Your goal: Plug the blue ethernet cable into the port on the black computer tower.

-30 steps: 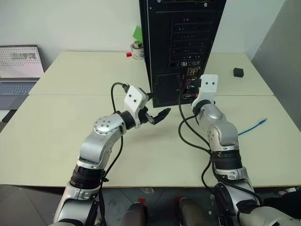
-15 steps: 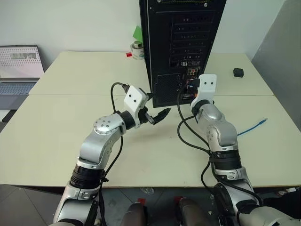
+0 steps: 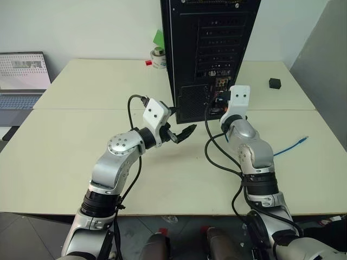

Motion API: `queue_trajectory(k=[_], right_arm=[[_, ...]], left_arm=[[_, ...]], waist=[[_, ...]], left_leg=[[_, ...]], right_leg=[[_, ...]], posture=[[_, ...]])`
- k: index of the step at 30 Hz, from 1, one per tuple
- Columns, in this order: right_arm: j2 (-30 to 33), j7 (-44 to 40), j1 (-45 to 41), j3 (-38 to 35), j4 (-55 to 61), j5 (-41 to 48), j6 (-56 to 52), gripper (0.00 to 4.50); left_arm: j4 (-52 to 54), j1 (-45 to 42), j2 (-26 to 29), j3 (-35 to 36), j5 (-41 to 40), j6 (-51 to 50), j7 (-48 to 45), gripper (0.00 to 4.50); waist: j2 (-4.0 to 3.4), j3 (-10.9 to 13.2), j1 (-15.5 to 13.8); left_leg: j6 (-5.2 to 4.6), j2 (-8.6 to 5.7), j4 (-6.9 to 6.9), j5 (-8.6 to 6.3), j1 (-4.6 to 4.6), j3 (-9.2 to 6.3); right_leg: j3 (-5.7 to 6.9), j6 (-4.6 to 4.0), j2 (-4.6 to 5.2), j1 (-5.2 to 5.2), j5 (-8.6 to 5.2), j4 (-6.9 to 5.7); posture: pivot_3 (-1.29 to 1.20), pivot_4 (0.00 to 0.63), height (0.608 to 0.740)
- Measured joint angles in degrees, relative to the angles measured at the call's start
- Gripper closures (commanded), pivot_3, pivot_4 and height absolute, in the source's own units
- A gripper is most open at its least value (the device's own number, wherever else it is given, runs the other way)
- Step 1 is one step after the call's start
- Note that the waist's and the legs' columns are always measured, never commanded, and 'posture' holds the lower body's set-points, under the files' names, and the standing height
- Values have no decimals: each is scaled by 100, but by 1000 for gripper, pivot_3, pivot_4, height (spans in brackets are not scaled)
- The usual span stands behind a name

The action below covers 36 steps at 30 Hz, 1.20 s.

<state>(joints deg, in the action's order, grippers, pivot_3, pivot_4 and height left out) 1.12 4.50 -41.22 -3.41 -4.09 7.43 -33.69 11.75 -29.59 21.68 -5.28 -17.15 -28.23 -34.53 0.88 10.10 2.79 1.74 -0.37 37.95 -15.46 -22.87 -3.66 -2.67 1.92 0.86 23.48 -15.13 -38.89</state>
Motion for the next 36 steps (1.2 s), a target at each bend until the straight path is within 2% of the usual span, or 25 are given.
queue_trajectory(k=[16, 36], right_arm=[[-4, 78, -114, -8, -297, -90, 250, 4500], [-318, 278, -455, 0, -1067, -179, 819, 4500]], left_arm=[[0, 5, -2, 0, 1, 0, 8, 36], [0, 5, -7, 0, 4, 0, 18, 36]], waist=[[0, 0, 1], [-1, 1, 82]], left_leg=[[0, 0, 0, 0, 0, 0], [0, 4, 1, 1, 7, 5]], right_leg=[[0, 0, 0, 0, 0, 0], [-4, 0, -3, 0, 1, -8]], posture=[[0, 150, 740], [0, 150, 740]])
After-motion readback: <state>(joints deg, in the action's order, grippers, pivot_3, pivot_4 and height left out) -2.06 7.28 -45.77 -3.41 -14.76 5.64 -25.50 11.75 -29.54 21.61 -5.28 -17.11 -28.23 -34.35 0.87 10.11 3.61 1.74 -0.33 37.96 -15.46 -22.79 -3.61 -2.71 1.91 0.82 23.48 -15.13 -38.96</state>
